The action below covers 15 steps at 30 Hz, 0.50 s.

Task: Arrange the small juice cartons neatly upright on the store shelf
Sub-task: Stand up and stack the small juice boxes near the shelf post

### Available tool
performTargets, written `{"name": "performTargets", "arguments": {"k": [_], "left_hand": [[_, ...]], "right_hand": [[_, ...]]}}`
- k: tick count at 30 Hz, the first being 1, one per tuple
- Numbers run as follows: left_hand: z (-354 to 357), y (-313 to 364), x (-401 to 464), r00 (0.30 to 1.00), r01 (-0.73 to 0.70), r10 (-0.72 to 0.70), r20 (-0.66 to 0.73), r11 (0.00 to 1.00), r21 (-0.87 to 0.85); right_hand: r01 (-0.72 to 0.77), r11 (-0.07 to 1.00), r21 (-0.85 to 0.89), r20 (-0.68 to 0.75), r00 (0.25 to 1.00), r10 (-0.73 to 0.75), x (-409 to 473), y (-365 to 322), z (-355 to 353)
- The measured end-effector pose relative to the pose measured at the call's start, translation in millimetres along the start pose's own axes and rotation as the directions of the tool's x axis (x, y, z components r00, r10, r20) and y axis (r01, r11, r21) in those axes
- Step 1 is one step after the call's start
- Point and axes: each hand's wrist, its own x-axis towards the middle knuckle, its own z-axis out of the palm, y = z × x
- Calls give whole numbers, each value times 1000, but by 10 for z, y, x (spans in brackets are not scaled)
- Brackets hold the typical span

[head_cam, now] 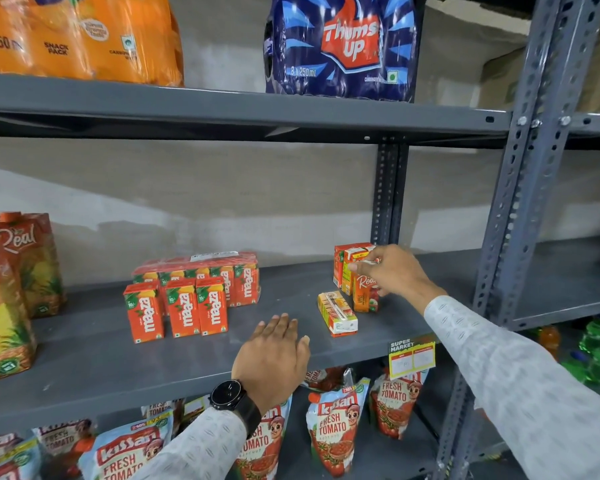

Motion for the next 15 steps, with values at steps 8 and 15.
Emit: {"name": "performTargets", "arguments": {"k": [8,15], "left_hand": [[-18,12,-5,1000,5,-5,11,1000,-7],[-82,45,-19,1000,14,-13,27,1000,-22]], "right_hand": [[-11,994,112,122,993,-3,93,95,-47],[32,991,132,70,997,-42,93,43,112]]}}
